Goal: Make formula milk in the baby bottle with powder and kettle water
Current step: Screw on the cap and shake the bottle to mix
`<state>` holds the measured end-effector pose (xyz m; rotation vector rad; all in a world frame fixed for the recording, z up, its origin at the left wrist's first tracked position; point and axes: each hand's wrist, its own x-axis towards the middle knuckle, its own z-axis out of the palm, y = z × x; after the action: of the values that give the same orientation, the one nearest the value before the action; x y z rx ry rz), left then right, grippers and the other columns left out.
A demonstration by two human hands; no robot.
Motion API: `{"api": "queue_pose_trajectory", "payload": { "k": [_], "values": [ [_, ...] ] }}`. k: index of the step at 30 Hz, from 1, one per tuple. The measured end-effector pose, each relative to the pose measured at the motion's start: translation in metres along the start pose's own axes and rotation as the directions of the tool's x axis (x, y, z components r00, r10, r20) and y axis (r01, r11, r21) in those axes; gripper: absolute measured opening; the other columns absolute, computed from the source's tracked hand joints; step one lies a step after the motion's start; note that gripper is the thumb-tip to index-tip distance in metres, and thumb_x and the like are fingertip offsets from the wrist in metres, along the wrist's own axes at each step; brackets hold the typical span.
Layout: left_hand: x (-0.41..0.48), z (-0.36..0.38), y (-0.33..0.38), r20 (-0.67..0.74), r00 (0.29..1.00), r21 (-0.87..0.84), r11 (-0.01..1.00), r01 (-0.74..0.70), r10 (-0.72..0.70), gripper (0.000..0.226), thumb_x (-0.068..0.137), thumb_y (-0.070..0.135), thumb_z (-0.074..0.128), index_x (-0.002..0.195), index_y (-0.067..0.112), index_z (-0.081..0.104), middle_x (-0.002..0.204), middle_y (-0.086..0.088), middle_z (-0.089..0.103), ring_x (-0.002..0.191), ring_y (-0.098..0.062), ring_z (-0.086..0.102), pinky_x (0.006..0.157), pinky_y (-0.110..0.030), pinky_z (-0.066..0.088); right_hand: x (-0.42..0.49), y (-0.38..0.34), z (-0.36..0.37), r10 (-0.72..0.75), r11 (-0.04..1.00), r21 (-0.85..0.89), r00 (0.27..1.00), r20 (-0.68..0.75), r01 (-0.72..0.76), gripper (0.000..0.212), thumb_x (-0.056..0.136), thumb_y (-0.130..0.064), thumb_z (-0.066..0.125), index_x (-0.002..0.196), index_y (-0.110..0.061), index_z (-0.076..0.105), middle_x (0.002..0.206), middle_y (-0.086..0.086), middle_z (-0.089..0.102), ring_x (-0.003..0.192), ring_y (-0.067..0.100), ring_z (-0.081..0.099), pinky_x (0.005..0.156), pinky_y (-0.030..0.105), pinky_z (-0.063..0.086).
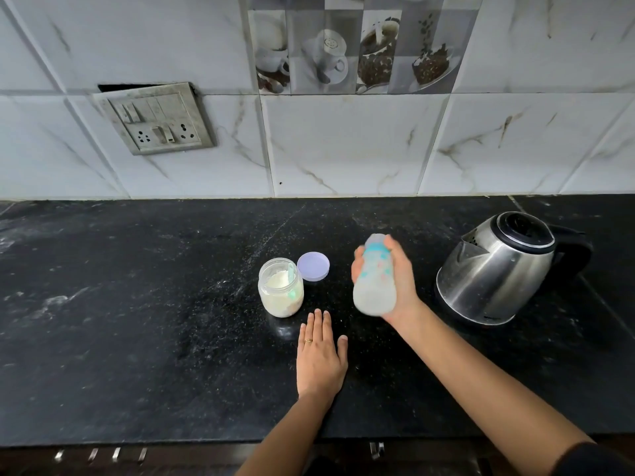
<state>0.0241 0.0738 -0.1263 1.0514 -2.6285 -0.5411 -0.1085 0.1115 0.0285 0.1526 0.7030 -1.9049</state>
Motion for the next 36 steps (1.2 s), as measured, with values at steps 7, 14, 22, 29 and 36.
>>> {"api": "queue_pose_trajectory", "payload": {
  "k": [7, 14, 22, 29, 36],
  "values": [
    [0.001, 0.001, 0.0, 0.01, 1.0, -0.009, 1.0, 0.001, -0.001, 0.071, 0.092, 0.05, 0.011, 0.147, 0.009, 0.027, 0.154, -0.008, 0.025, 0.144, -0.019, 0.016, 0.117, -0.033, 0.004, -0.008, -0.002, 0.012, -0.069, 0.996, -0.049, 0.997, -0.023, 0.068, 0.029, 0.086, -0.038, 0.055, 0.078, -0.013, 0.067, 0.073, 0.004, 0.059, 0.05, 0.015, 0.058, 0.049, 0.021, 0.051],
    [0.0, -0.001, 0.001, 0.008, 1.0, -0.006, 1.0, -0.022, 0.022, 0.073, 0.089, 0.05, 0.007, 0.148, 0.009, 0.023, 0.155, -0.009, 0.022, 0.145, -0.019, 0.013, 0.117, -0.031, -0.003, -0.02, 0.016, 0.003, 0.019, 0.91, -0.413, 0.995, 0.098, 0.024, 0.025, 0.081, -0.038, 0.055, 0.098, -0.027, 0.069, 0.076, 0.006, 0.059, 0.052, 0.018, 0.054, 0.048, 0.026, 0.048],
    [-0.001, -0.004, 0.001, 0.057, 0.998, -0.013, 1.0, -0.001, 0.001, 0.068, 0.092, 0.047, 0.016, 0.144, 0.007, 0.033, 0.152, -0.01, 0.031, 0.142, -0.022, 0.023, 0.117, -0.031, 0.002, -0.005, 0.01, 0.005, -0.023, 0.991, -0.132, 0.998, -0.056, 0.016, 0.035, 0.09, -0.043, 0.051, 0.08, -0.012, 0.064, 0.072, 0.004, 0.056, 0.05, 0.015, 0.055, 0.05, 0.02, 0.048],
    [0.001, -0.002, 0.0, 0.042, 0.999, 0.004, 1.0, -0.017, 0.017, 0.071, 0.091, 0.048, 0.011, 0.146, 0.007, 0.029, 0.154, -0.01, 0.027, 0.144, -0.021, 0.019, 0.118, -0.031, 0.001, -0.004, 0.006, 0.006, -0.058, 0.993, -0.106, 0.995, -0.078, 0.049, 0.025, 0.09, -0.039, 0.052, 0.092, -0.015, 0.056, 0.073, 0.005, 0.057, 0.049, 0.016, 0.056, 0.049, 0.022, 0.05],
    [0.001, 0.002, -0.002, 0.007, 1.0, 0.004, 1.0, -0.022, 0.022, 0.071, 0.091, 0.048, 0.011, 0.146, 0.007, 0.031, 0.153, -0.01, 0.028, 0.144, -0.02, 0.019, 0.117, -0.031, 0.002, -0.02, 0.015, -0.001, 0.014, 0.918, -0.396, 0.999, 0.038, 0.002, 0.032, 0.082, -0.038, 0.056, 0.109, -0.021, 0.056, 0.077, 0.007, 0.058, 0.052, 0.018, 0.053, 0.048, 0.026, 0.047]
  ]
}}
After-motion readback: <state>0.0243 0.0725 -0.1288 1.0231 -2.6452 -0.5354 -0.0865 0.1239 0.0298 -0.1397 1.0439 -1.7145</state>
